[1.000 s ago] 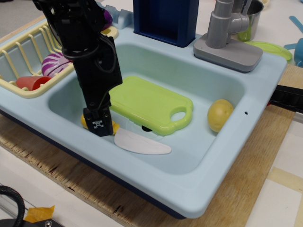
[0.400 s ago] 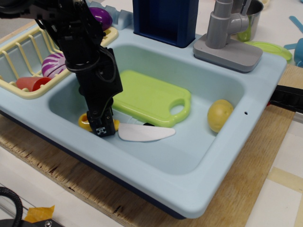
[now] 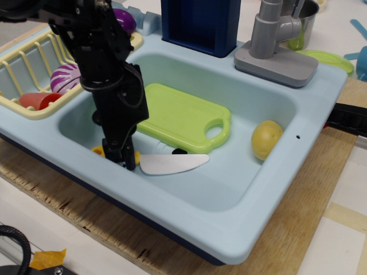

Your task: Put knife on cutting board

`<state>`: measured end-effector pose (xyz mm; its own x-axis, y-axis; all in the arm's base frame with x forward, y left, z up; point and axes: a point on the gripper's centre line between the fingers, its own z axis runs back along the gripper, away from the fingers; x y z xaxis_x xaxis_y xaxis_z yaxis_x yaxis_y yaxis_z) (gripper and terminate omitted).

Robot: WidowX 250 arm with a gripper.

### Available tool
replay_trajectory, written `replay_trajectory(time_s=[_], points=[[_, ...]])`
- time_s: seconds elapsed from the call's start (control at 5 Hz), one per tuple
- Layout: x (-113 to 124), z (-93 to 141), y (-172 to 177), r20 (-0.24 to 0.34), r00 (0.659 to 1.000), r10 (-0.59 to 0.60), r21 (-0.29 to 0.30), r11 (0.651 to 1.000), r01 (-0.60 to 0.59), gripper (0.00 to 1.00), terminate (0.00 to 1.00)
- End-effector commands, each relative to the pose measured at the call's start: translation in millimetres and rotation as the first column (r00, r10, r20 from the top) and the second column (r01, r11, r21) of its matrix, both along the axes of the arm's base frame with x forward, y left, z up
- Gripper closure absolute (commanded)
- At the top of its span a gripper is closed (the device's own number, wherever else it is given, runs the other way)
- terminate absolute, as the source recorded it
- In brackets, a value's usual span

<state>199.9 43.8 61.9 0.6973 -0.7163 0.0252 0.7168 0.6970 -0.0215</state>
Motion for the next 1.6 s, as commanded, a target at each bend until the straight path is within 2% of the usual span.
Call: replay_trajectory(time_s=[0.0, 0.2, 0.6, 0.8, 1.0, 1.2, 1.4], points=[[5, 41, -4, 0.021, 0.999, -0.026, 0.093, 0.995, 0.024, 0.00, 0.00], [14, 51, -3, 0.065, 0.996, -0.067, 0.110, 0.992, 0.060, 0.00, 0.00], [53, 50, 8, 0.193, 0.962, -0.192, 0.082, 0.980, 0.180, 0.00, 0.00], [66, 44, 10, 0.210, 0.947, -0.244, 0.072, 0.970, 0.234, 0.00, 0.00], [71, 37, 15, 0.246, 0.929, -0.276, 0.036, 0.960, 0.276, 0.00, 0.00], [71, 37, 15, 0.246, 0.929, -0.276, 0.036, 0.960, 0.276, 0.00, 0.00], [71, 37, 15, 0.246, 0.929, -0.276, 0.036, 0.960, 0.276, 0.00, 1.00]])
